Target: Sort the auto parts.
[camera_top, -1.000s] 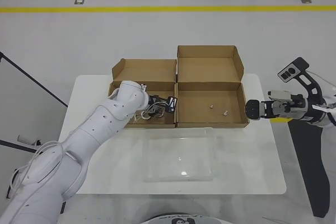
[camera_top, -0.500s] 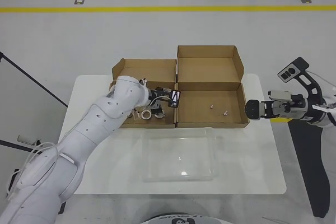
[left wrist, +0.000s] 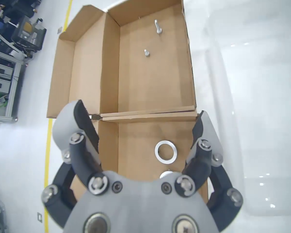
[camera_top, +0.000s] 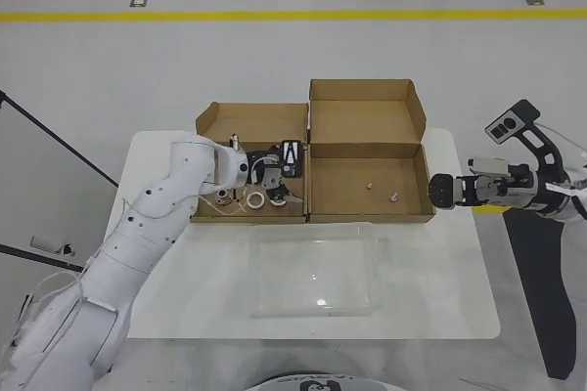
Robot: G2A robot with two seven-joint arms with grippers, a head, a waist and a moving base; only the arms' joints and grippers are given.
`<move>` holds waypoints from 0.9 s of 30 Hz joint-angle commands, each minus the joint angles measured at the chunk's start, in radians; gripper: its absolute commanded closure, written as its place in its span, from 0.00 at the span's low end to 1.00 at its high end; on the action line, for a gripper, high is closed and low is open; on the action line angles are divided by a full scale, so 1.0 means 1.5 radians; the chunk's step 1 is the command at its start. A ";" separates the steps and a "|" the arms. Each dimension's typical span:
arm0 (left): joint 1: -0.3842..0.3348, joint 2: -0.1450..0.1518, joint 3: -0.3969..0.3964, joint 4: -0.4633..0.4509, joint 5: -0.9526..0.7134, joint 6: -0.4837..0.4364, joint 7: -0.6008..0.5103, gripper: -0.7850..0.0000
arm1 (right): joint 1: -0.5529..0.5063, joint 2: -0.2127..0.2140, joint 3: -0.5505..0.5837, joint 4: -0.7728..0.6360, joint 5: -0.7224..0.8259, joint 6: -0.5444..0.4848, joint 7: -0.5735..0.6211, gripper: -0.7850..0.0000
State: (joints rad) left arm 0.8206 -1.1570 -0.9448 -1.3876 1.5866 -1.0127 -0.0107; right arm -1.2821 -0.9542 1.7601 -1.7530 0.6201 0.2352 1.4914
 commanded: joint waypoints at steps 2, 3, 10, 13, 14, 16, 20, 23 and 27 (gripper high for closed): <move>0.038 0.014 -0.029 -0.056 -0.053 0.000 -0.014 0.00 | 0.000 0.000 0.000 0.000 0.000 0.000 0.000 0.00; 0.049 0.018 -0.038 -0.072 -0.070 0.000 -0.023 0.00 | 0.000 0.000 0.000 0.000 0.000 0.000 0.000 0.00; 0.107 0.037 -0.094 -0.168 -0.212 0.000 -0.084 0.00 | 0.000 0.000 0.000 0.000 0.000 0.000 0.000 0.00; 0.127 0.041 -0.112 -0.195 -0.275 0.006 -0.105 0.00 | 0.000 0.000 0.000 0.000 0.000 0.000 0.000 0.00; 0.134 0.043 -0.119 -0.201 -0.296 0.008 -0.111 0.00 | 0.000 0.000 0.000 0.000 0.000 0.000 0.000 0.00; 0.145 0.047 -0.133 -0.215 -0.327 0.007 -0.130 0.00 | 0.000 0.000 0.000 0.000 0.000 0.000 0.000 0.00; 0.169 0.056 -0.164 -0.247 -0.383 0.002 -0.150 0.00 | 0.000 0.000 0.000 0.000 0.000 0.000 0.000 0.00; 0.189 0.061 -0.186 -0.271 -0.426 0.006 -0.155 0.00 | 0.000 0.000 0.000 0.000 0.000 0.000 0.000 0.00; 0.206 0.068 -0.208 -0.296 -0.459 0.011 -0.168 0.00 | 0.000 0.000 0.000 0.000 0.000 0.000 0.000 0.00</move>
State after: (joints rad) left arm 1.1250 -1.0579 -1.2508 -1.8235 0.9067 -0.9971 -0.2549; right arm -1.2821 -0.9542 1.7601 -1.7530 0.6201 0.2352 1.4914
